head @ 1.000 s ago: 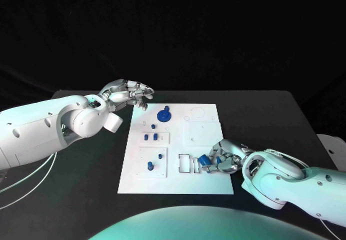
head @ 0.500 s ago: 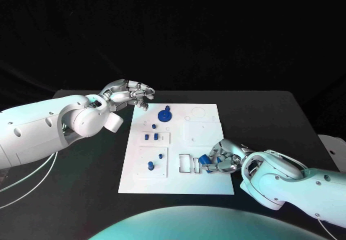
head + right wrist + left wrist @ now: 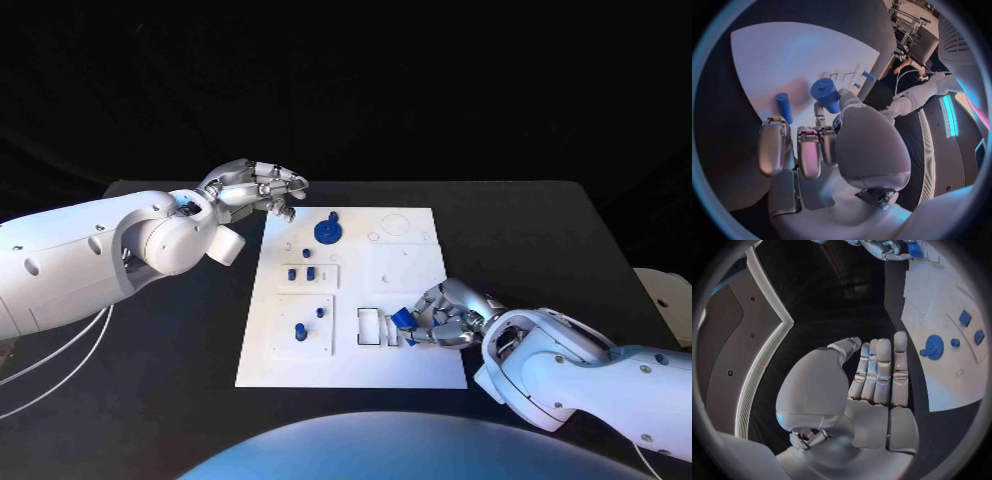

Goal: Assemble the parts on the task board

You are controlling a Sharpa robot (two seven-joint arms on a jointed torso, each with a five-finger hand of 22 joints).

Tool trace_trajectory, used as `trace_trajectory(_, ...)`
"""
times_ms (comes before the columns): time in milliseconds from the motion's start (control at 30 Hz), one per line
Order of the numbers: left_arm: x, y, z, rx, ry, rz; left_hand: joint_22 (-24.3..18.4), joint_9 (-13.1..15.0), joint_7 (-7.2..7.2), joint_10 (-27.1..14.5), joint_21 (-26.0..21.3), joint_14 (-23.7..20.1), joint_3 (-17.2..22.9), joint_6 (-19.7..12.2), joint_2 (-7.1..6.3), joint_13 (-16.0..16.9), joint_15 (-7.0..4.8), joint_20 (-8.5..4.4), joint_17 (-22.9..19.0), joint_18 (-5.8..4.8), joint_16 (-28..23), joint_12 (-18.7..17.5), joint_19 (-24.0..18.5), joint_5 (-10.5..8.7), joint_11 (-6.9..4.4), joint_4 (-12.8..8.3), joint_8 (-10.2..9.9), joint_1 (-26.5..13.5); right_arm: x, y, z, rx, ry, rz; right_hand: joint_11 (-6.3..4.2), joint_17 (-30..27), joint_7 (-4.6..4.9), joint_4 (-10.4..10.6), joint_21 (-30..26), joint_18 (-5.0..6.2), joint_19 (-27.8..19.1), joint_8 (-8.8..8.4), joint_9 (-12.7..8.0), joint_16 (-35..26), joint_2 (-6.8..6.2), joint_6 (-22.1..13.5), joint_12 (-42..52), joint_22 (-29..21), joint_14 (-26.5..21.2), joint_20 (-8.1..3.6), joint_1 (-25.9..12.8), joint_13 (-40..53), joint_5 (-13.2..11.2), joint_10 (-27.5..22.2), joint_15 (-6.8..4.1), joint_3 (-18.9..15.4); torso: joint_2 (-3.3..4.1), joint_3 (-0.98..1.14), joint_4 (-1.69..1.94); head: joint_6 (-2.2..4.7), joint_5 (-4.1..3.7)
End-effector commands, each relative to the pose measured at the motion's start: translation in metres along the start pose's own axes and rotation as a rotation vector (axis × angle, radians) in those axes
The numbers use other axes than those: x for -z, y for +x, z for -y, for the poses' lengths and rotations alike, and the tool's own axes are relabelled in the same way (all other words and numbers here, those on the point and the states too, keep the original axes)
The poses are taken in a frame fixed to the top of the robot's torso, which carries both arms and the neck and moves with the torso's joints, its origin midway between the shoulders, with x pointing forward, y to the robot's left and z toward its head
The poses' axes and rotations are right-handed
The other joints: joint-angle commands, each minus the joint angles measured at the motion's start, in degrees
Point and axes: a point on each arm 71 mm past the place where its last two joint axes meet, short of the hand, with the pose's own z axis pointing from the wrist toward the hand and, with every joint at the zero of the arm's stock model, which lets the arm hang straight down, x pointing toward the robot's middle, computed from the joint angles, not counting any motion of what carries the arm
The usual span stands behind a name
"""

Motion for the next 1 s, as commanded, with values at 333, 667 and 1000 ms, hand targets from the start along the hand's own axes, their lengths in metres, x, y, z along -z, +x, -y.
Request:
trace_trajectory(333, 0.000, 0.002, 0.001, 0.007, 0.004, -0.021, -0.06, 0.09, -0.05, -0.45, -0.32, -0.20, -0.04, -0.51, 0.01, -0.04, -0.11, 0.03, -0.01, 0.58, -0.18, 0.27, 0.38, 0.27, -0.05, 0.24, 0.39, -0.34, 0.004, -0.007, -0.004, -0.033, -0.044, 0.054, -0.42, 15.08, -3.47, 0.07, 0.06, -0.41, 1.58, 0.13, 0.97, 0.35, 1.04, 3.67, 0.05, 10.14, 5.97, -0.34, 1.43, 9.37, 0.11, 2.67, -0.31, 0.43, 0.03, 0.00, -0.01, 0.01, 0.07)
trace_trajectory(667, 0.000, 0.003, 0.001, 0.008, 0.004, -0.026, -0.06, 0.09, -0.05, -0.45, -0.32, -0.20, -0.04, -0.51, 0.01, -0.04, -0.11, 0.03, -0.01, 0.58, -0.18, 0.27, 0.38, 0.27, -0.05, 0.24, 0.39, -0.34, 0.002, 0.001, -0.012, -0.036, -0.049, 0.000, -0.27, 15.08, -3.28, 0.26, -0.14, -0.40, 1.55, -0.44, 1.06, 0.35, 0.57, 3.81, -0.17, 10.16, 5.97, -0.38, -1.24, 9.26, -0.40, 2.61, -0.21, 1.09, 0.05, -0.05, -0.03, 0.01, 0.03)
trace_trajectory(1000, 0.000, 0.005, 0.001, 0.009, 0.003, -0.033, -0.07, 0.14, -0.02, -0.51, -0.40, -0.22, -0.06, -0.58, -0.01, -0.05, -0.09, 0.03, -0.01, 0.58, -0.19, 0.26, 0.40, 0.35, -0.02, 0.29, 0.43, -0.37, -0.008, 0.012, -0.020, -0.023, -0.054, -0.063, -0.19, 15.08, -3.21, 0.28, 0.09, -0.47, 1.66, -0.96, 1.29, 0.35, 0.26, 4.28, -0.13, 10.34, 5.97, -0.30, -5.33, 9.51, -0.89, 2.77, -0.13, 1.73, 0.05, -0.06, 0.06, 0.01, -0.03)
